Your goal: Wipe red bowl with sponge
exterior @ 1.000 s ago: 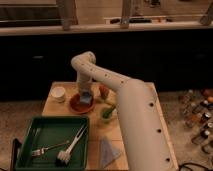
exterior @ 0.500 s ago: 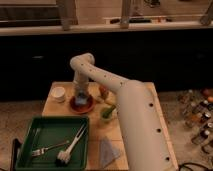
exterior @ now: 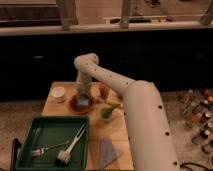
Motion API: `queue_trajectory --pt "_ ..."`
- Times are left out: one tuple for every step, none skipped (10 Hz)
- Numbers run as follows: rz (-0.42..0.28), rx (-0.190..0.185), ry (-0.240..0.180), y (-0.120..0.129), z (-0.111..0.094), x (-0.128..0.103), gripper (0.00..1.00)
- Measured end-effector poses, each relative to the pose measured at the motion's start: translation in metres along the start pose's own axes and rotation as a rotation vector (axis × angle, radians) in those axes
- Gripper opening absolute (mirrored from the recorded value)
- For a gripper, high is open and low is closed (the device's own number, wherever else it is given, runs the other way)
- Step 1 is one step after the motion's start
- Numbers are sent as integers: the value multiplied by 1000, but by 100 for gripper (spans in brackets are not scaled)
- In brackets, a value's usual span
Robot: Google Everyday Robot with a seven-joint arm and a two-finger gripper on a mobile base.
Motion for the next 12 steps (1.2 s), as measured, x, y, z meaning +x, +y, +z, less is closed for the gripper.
queue_trajectory --pt "2 5 3 2 -2 -1 0" --pt "4 7 5 3 -2 0 0" --pt "2 7 4 1 -2 0 0" --pt "1 8 4 0 -2 0 0" --pt "2 8 5 1 -2 0 0" --pt "2 8 5 1 -2 0 0" --pt "2 8 5 1 -2 0 0" --pt "1 7 4 0 -2 0 0" --pt "1 8 4 0 -2 0 0" --pt "1 8 5 1 -2 0 0" --pt "1 7 4 0 -2 0 0" --pt "0 7 4 0 -2 0 0"
